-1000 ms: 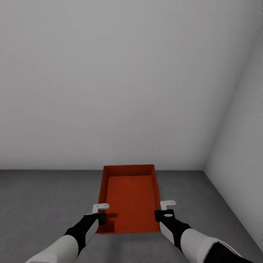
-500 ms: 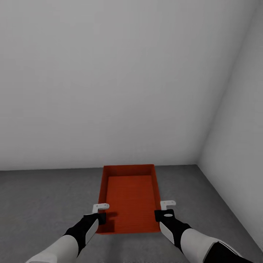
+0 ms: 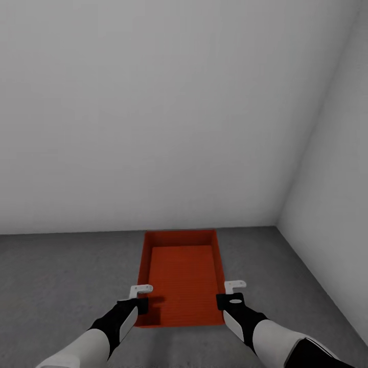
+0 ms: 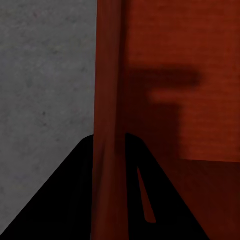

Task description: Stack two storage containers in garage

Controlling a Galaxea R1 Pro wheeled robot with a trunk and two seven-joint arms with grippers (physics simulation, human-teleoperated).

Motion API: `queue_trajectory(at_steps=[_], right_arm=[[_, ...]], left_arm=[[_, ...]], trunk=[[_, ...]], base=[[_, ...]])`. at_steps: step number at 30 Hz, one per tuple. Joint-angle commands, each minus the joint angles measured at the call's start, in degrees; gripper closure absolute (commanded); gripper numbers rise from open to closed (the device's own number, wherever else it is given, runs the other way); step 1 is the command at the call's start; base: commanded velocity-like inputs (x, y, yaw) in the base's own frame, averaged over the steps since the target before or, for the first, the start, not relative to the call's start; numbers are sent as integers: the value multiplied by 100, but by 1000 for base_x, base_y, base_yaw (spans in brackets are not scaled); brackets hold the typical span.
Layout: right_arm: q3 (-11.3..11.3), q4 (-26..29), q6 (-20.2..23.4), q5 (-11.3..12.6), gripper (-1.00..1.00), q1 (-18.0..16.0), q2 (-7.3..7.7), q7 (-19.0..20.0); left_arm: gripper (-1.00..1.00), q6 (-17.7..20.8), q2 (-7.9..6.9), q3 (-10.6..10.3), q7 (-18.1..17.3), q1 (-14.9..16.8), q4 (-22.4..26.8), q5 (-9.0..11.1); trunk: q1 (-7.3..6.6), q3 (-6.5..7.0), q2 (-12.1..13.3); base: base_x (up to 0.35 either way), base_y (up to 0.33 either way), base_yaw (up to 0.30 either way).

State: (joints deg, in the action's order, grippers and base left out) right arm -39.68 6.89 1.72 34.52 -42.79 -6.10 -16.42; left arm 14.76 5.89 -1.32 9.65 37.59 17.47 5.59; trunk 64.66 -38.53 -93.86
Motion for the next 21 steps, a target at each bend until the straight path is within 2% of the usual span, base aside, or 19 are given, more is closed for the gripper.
queue_trajectory(at_steps=[1, 21], right_arm=[[12, -21, 4, 133, 100, -2, 4, -13], [6, -21, 3, 130, 100, -2, 2, -12]], left_arm=[[100, -123, 0, 0, 37, 3, 55, 48], [100, -123, 0, 0, 37, 3, 55, 48]], trunk=[[22, -33, -45], [461, -572, -847]], base=[[0, 0, 0], [0, 0, 0]])
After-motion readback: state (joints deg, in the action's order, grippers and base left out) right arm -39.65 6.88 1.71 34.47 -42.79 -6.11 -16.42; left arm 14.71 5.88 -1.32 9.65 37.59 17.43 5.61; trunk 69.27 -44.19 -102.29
